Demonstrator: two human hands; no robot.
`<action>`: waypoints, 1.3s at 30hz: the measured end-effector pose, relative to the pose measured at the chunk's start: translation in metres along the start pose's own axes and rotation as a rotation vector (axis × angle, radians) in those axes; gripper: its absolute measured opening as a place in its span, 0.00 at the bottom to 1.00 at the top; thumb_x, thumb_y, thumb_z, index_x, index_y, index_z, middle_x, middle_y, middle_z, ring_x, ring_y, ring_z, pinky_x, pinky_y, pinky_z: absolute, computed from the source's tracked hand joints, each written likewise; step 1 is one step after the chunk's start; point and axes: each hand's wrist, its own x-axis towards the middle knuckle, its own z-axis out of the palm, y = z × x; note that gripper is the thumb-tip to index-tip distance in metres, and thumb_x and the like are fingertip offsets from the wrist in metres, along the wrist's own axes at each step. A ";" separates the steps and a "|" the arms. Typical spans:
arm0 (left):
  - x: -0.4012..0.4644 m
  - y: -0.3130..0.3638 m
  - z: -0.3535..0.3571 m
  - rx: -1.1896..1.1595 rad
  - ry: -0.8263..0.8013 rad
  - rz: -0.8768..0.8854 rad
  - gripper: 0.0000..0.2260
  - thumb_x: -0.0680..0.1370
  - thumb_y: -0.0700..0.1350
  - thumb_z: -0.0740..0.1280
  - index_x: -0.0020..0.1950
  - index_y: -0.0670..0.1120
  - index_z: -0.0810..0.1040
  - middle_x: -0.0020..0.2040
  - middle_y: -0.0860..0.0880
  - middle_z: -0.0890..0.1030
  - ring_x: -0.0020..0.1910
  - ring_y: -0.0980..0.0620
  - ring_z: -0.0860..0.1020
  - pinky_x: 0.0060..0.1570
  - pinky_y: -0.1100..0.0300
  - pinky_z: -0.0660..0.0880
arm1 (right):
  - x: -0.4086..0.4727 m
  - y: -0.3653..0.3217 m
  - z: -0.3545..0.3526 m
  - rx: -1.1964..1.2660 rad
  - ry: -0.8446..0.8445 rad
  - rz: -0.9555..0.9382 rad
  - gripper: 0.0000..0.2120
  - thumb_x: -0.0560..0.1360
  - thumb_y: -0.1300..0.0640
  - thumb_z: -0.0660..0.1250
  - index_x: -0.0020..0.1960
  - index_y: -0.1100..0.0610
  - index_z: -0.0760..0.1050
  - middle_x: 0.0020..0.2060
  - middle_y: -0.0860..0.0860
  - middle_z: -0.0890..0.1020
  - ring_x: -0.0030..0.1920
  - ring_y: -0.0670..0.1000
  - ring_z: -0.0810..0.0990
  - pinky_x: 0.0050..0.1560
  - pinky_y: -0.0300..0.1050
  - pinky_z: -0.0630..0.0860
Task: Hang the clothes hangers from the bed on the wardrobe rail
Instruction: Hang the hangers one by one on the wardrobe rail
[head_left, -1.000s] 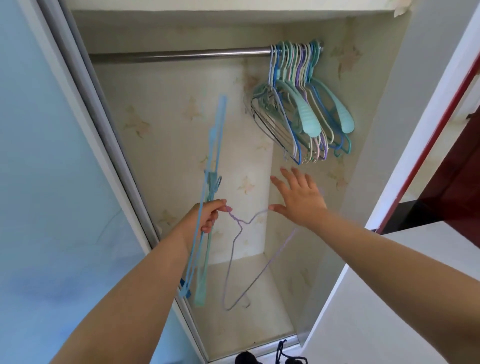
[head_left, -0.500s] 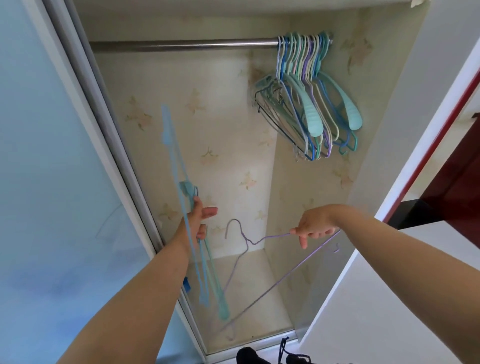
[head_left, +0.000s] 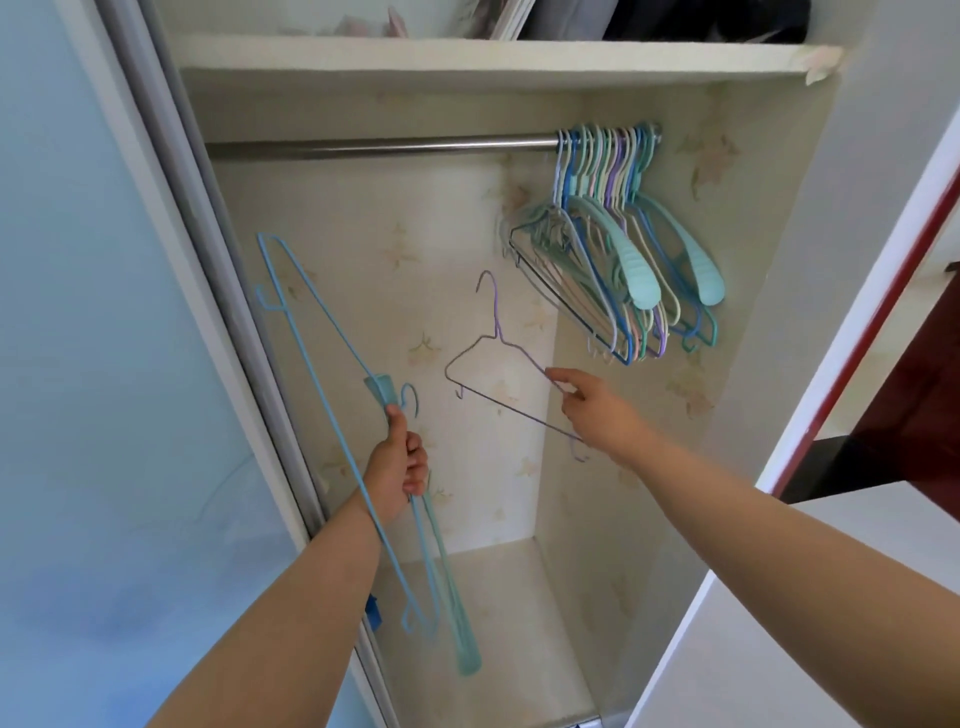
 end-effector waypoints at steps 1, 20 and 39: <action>-0.001 0.007 0.005 -0.010 -0.022 0.005 0.27 0.73 0.72 0.50 0.32 0.50 0.60 0.23 0.54 0.58 0.17 0.57 0.54 0.20 0.68 0.49 | 0.004 -0.010 0.000 0.104 0.046 -0.012 0.23 0.77 0.66 0.52 0.65 0.48 0.73 0.29 0.47 0.70 0.24 0.47 0.65 0.27 0.39 0.64; -0.022 0.073 0.039 -0.086 -0.107 0.229 0.20 0.78 0.65 0.55 0.55 0.51 0.71 0.34 0.51 0.69 0.21 0.58 0.55 0.21 0.68 0.54 | 0.082 -0.098 -0.048 0.370 0.274 0.102 0.22 0.78 0.67 0.54 0.71 0.60 0.66 0.64 0.61 0.74 0.42 0.53 0.72 0.37 0.41 0.73; -0.029 0.047 0.041 -0.152 -0.211 0.174 0.06 0.80 0.42 0.63 0.45 0.52 0.71 0.23 0.55 0.59 0.18 0.60 0.56 0.17 0.69 0.54 | -0.059 0.071 0.081 0.043 -0.488 0.275 0.21 0.78 0.41 0.60 0.53 0.59 0.74 0.43 0.51 0.80 0.39 0.47 0.79 0.45 0.43 0.78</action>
